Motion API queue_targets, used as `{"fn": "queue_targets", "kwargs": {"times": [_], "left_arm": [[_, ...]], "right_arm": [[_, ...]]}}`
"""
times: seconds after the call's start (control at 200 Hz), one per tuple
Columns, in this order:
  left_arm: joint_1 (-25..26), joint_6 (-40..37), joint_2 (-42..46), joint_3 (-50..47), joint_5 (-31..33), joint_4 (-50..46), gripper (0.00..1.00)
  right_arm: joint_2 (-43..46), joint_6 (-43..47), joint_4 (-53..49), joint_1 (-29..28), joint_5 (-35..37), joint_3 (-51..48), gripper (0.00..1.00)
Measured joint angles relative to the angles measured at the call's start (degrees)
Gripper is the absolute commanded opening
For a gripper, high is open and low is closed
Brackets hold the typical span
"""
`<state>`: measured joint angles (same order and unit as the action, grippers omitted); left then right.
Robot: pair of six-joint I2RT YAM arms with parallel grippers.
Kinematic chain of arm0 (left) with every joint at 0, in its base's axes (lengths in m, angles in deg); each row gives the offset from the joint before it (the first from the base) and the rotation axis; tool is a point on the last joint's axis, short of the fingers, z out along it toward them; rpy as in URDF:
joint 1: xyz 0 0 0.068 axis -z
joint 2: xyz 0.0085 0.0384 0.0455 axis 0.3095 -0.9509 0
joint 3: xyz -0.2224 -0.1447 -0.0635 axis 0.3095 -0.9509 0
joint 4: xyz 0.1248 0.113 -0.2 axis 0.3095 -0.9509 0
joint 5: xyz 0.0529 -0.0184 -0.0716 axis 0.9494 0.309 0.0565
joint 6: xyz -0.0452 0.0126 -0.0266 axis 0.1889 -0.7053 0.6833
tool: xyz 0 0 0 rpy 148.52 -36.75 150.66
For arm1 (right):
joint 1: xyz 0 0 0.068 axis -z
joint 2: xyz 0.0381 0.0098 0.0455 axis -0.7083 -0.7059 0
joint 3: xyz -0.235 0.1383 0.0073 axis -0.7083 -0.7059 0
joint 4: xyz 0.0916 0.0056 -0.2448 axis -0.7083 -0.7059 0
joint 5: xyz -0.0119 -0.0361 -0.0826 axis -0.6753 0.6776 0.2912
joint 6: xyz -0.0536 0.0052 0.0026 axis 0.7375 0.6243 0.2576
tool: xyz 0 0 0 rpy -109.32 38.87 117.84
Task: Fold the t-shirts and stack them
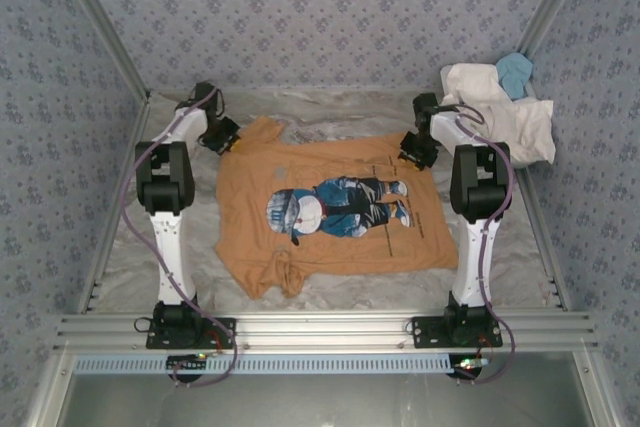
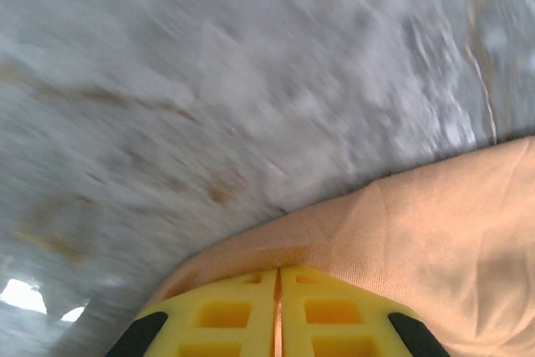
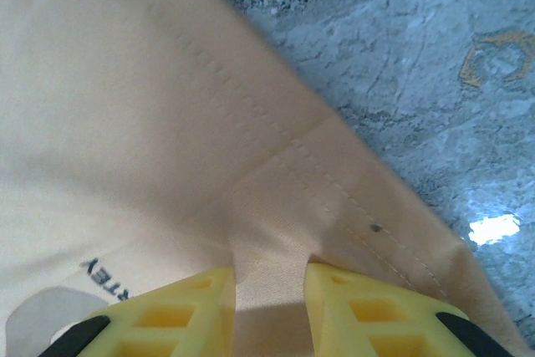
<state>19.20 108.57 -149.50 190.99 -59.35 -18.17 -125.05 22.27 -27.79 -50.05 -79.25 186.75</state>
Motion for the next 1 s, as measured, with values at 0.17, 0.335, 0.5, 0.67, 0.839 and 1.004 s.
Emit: {"fn": "queue_targets", "kwargs": {"times": [0.17, 0.335, 0.5, 0.67, 0.839, 1.004], "left_arm": [[-1.4, 2.9, 0.2, 0.0, 0.2, 0.0, 0.21], [0.9, 4.9, 2.2, -0.2, 4.1, -1.2, 0.35], [4.3, 5.0, 4.9, 1.2, 5.7, -2.6, 0.33], [7.0, 4.1, 4.2, 5.2, 4.1, -4.1, 0.27], [7.1, 3.9, 0.7, 6.3, 3.1, -6.3, 0.22], [6.5, 4.0, -3.0, 7.7, 1.7, -9.3, 0.19]], "right_arm": [[0.0, 0.5, 0.0, -0.5, -0.1, 0.0, 0.34], [0.7, 1.4, 0.8, -0.9, -0.2, -0.7, 0.4], [2.7, 2.8, 2.1, -1.9, -0.2, -1.7, 0.43], [5.6, 2.9, 3.2, -2.8, -0.5, -1.4, 0.43], [4.1, 2.6, 3.6, -2.8, -1.1, 1.1, 0.4], [-0.4, 1.1, 3.9, -2.8, -2.5, 3.2, 0.38]]}}
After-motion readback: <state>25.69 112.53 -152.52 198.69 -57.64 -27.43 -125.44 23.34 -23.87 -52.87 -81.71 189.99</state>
